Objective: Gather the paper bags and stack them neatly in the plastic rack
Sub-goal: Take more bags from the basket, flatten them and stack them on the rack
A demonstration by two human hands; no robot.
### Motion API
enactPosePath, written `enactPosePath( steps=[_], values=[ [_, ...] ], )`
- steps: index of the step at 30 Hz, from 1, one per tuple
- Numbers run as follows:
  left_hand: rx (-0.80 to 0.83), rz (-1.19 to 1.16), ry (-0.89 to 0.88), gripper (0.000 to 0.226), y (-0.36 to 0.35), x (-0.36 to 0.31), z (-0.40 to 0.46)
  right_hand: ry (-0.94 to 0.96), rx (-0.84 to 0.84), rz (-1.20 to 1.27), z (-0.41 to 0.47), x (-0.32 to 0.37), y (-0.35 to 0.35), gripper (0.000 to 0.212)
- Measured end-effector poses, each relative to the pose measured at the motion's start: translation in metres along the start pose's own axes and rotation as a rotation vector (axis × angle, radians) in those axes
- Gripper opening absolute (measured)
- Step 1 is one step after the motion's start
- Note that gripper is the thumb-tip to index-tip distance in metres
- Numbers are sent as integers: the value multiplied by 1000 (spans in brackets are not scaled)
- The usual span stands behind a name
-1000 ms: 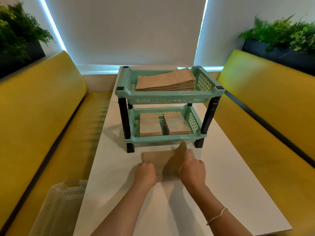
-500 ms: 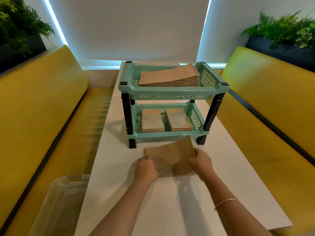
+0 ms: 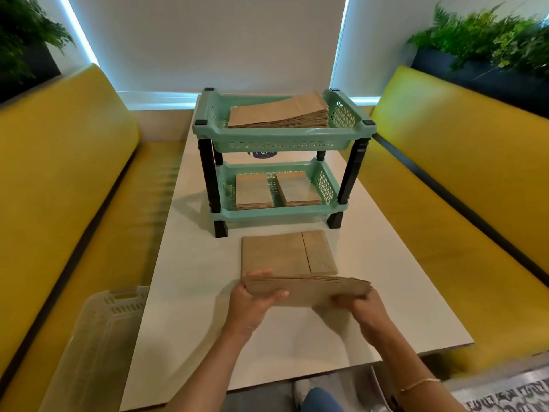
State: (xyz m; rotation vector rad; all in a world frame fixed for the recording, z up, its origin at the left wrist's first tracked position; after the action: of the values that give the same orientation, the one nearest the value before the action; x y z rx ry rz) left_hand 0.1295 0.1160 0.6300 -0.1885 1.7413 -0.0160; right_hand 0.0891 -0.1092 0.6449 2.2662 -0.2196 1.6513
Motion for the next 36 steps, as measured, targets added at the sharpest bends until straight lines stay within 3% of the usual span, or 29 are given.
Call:
enactPosePath(
  steps=[7,15,19,22,24,28,32,36],
  values=[
    [3,60,-112,35,2,-27,-9,102,-29,98,-3,25,11,31],
    [-33,273,61,43,8,15,-19,-4,-71,78,-8,-6,9,28],
    [9,368,24,40,8,-12,-14,93,-51,19,-5,20,18,21],
    [63,558,-105,39,4,-64,-13,135,-42,7,-1,41,29,20],
    [73,496,-215,25,0,-108,-20,135,14,-45,-1,47,29,19],
    [100,159,-364,28,-18,-156,-40,78,88,-134,-4,29,10,19],
    [83,25,-174,32,-33,-99,-40,63,64,-263,-3,-7,-15,26],
    [64,96,-2,35,-33,-33,-44,30,54,-269,-7,-24,-30,27]
  ],
)
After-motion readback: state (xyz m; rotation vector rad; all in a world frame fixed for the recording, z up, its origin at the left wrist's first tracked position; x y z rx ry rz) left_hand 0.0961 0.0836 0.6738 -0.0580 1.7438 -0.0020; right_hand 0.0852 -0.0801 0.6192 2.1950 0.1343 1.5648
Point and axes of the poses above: each hand's wrist, its own z-axis towards the middle knuckle, its own y-axis out of the back of the hand, x = y × z, the point moved 8 cm from there along z, towards the middle knuckle, and after that the axes turned 5 degrees about -x, right-handed, at the moved point
